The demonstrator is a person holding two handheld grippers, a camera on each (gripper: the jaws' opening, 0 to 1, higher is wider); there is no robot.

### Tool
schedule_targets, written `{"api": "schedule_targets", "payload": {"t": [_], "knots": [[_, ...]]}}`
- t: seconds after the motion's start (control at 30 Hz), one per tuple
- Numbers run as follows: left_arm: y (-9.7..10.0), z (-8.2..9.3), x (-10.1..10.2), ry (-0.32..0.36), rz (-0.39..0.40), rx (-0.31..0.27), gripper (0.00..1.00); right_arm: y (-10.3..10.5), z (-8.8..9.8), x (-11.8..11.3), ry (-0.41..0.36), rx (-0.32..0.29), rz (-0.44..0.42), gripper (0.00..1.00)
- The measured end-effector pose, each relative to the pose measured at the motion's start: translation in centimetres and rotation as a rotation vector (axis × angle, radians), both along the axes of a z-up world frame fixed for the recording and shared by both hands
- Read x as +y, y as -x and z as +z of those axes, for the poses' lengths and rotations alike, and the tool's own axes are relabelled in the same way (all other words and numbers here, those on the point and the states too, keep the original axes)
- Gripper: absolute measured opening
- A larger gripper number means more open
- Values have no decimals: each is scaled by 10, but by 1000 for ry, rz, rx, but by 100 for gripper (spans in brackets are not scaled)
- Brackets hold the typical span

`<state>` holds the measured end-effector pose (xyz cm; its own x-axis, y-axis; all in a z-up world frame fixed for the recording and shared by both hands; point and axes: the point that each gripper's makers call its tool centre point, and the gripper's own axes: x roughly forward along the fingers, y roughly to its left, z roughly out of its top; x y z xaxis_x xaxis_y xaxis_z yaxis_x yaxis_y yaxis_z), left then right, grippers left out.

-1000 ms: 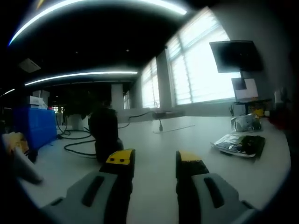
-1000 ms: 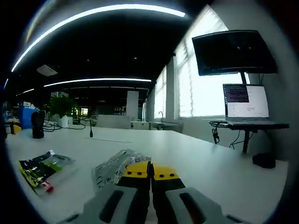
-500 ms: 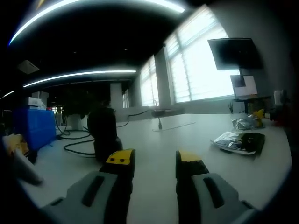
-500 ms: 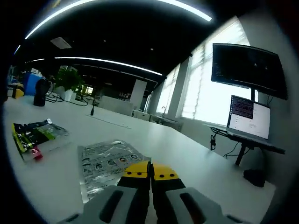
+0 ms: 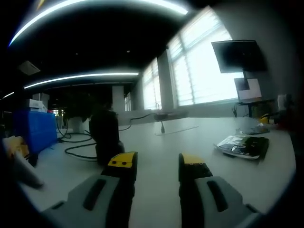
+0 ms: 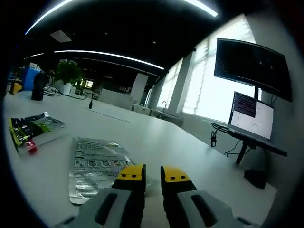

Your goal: Clip sheet goods on table flip sheet goods clip sheet goods scan sheet goods put sheet goods back to table

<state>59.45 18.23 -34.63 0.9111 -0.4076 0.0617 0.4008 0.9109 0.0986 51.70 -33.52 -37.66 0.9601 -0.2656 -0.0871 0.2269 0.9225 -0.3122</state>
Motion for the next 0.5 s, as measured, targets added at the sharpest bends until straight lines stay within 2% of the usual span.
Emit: {"api": "schedule_targets", "payload": {"t": [0.13, 0.23, 0.3, 0.33, 0.37, 0.4, 0.43, 0.5], "knots": [[-1, -1, 0, -5, 3, 5, 28, -1, 14, -7, 13, -27, 7, 14], [0, 0, 0, 0, 3, 2, 28, -7, 25, 0, 21, -32, 69, 22], [0, 0, 0, 2, 2, 1, 28, -12, 34, 16, 12, -43, 157, 25], [0, 0, 0, 1, 1, 0, 28, -14, 35, 24, -10, -39, 202, 22], [0, 0, -1, 0, 0, -1, 28, -17, 33, 36, -36, -23, 265, 18], [0, 0, -1, -1, -1, -1, 28, -19, 31, 40, -39, -5, 286, 16], [0, 0, -1, -1, -2, -1, 28, -24, 29, 54, 3, 12, 373, 14], [1, 0, -1, 1, -3, -2, 28, -26, 20, 64, 2, 64, 429, 18]]}}
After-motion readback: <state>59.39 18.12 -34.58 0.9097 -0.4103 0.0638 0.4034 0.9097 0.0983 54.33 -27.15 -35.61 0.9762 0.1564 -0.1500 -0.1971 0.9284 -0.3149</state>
